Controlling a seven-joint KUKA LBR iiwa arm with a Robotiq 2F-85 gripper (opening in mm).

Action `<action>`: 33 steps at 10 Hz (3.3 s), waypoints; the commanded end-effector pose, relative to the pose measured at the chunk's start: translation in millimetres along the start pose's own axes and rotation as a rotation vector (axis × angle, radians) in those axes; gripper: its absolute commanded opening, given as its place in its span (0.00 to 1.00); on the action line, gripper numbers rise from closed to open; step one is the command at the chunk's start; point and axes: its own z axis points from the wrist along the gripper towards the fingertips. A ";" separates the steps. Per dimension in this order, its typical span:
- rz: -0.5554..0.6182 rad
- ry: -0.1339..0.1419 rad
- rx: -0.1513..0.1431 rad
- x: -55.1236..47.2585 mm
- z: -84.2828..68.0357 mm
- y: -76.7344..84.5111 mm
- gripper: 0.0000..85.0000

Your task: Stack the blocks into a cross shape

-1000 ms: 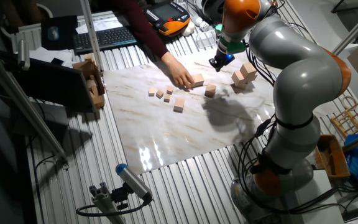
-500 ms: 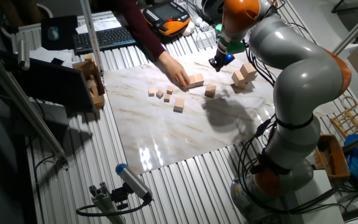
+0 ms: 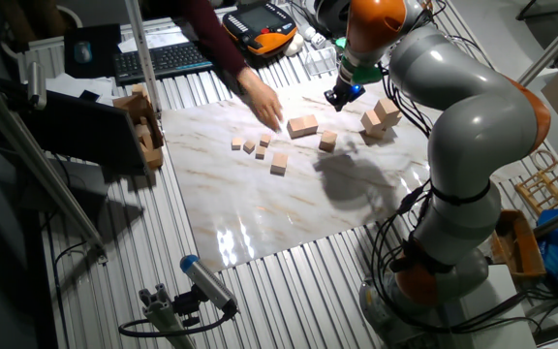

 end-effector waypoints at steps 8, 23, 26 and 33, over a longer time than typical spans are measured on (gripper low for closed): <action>0.127 0.045 -0.002 1.8 -6.3 0.2 0.00; 0.274 0.041 -0.012 -6.1 60.0 27.5 0.00; 0.302 0.046 -0.014 -2.8 76.4 33.0 0.00; 0.288 0.060 -0.022 -2.4 80.0 33.6 0.00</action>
